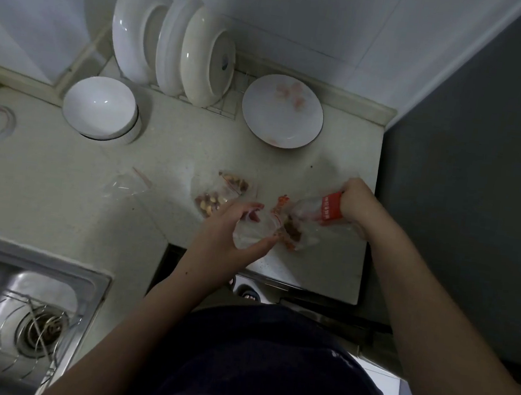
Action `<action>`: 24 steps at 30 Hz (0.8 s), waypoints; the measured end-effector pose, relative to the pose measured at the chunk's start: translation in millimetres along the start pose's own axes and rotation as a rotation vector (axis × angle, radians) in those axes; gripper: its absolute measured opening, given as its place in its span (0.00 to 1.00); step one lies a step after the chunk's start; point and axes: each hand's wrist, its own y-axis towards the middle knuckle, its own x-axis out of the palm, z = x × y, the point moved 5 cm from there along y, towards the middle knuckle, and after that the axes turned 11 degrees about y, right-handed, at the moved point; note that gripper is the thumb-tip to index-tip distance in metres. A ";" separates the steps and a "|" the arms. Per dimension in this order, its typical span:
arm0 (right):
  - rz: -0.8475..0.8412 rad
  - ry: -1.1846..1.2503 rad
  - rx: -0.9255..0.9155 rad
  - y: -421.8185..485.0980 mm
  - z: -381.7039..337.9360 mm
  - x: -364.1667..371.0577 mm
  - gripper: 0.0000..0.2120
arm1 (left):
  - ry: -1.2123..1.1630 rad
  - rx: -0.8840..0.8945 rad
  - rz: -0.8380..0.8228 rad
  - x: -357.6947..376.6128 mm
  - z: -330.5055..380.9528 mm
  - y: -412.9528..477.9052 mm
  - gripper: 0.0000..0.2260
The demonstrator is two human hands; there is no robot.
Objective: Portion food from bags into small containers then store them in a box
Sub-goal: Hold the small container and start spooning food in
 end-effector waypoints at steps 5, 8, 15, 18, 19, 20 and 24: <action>-0.026 0.224 0.194 6.4 7.8 11.5 0.12 | -0.006 0.000 0.000 1.2 -4.8 1.6 0.26; -0.094 0.075 0.275 15.8 9.4 27.5 0.12 | 0.007 -0.002 0.003 2.2 -7.3 2.3 0.25; -0.148 -0.455 0.009 11.2 -3.3 46.6 0.08 | 0.012 0.001 -0.003 4.0 -12.2 1.8 0.25; -0.147 -0.405 -0.053 5.4 7.6 41.5 0.05 | 0.012 0.006 -0.007 4.8 -14.2 1.7 0.25; -0.149 -0.312 -0.038 8.7 11.7 38.2 0.06 | 0.010 0.001 -0.008 4.9 -15.4 1.7 0.25; -0.150 -0.214 -0.035 10.6 15.4 33.7 0.07 | 0.007 -0.006 -0.009 5.1 -16.9 1.7 0.25; -0.270 0.066 0.211 3.5 28.0 32.4 0.16 | 0.001 -0.016 -0.014 6.9 -20.3 1.4 0.24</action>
